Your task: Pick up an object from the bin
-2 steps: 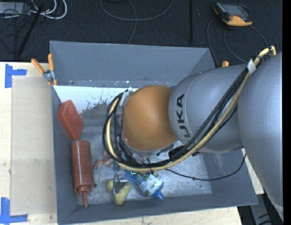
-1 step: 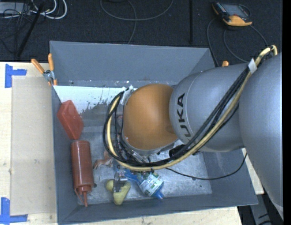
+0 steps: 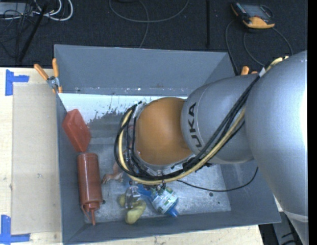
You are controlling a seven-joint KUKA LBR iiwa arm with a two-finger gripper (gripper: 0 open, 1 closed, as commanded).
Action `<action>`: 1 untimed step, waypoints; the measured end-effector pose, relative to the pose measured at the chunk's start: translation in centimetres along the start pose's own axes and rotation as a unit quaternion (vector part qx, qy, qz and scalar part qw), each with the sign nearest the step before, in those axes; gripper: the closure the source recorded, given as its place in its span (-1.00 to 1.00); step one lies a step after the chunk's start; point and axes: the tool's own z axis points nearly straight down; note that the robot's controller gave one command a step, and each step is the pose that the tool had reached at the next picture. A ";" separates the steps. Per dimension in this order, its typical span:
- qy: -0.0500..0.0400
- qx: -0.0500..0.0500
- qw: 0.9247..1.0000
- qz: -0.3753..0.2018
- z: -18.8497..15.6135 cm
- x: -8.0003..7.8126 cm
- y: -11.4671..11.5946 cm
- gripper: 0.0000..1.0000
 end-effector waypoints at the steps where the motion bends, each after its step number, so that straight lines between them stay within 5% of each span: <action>1: -0.018 -0.006 1.000 0.005 3.6 -3.0 1.3 1.00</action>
Offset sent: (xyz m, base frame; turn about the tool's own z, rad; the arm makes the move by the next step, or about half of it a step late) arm 0.0000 0.0000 0.0000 0.0000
